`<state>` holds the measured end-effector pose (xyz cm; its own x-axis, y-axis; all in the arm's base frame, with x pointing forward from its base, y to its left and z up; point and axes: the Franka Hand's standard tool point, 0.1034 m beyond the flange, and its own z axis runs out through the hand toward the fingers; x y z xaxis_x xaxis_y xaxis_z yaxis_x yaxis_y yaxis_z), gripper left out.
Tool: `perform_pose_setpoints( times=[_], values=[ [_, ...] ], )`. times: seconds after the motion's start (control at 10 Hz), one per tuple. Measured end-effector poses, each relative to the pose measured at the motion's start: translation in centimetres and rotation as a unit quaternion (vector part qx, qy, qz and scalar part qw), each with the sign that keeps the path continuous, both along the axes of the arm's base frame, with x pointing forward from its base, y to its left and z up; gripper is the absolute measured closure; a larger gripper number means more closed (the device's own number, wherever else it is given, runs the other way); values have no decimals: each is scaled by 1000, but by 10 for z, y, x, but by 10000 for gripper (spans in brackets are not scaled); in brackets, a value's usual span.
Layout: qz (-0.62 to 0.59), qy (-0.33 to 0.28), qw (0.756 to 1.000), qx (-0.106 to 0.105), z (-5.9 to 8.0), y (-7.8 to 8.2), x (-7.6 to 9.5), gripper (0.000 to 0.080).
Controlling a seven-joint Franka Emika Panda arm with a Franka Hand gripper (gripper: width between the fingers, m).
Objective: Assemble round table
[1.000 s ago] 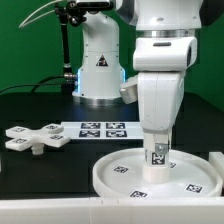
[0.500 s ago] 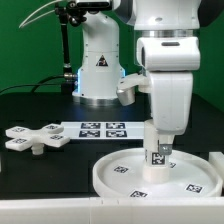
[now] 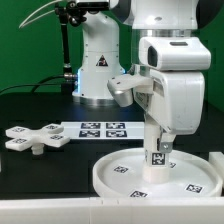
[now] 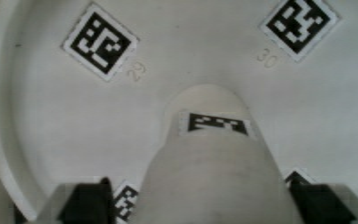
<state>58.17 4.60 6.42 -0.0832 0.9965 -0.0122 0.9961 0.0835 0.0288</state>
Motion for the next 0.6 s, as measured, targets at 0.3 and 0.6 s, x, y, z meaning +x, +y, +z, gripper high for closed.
perform_pose_setpoints(
  times=[0.3, 0.6],
  values=[
    [-2, 9, 1000, -1, -2, -1, -4, 390],
    [-58, 12, 998, 2, -2, -2, -4, 390]
  ],
)
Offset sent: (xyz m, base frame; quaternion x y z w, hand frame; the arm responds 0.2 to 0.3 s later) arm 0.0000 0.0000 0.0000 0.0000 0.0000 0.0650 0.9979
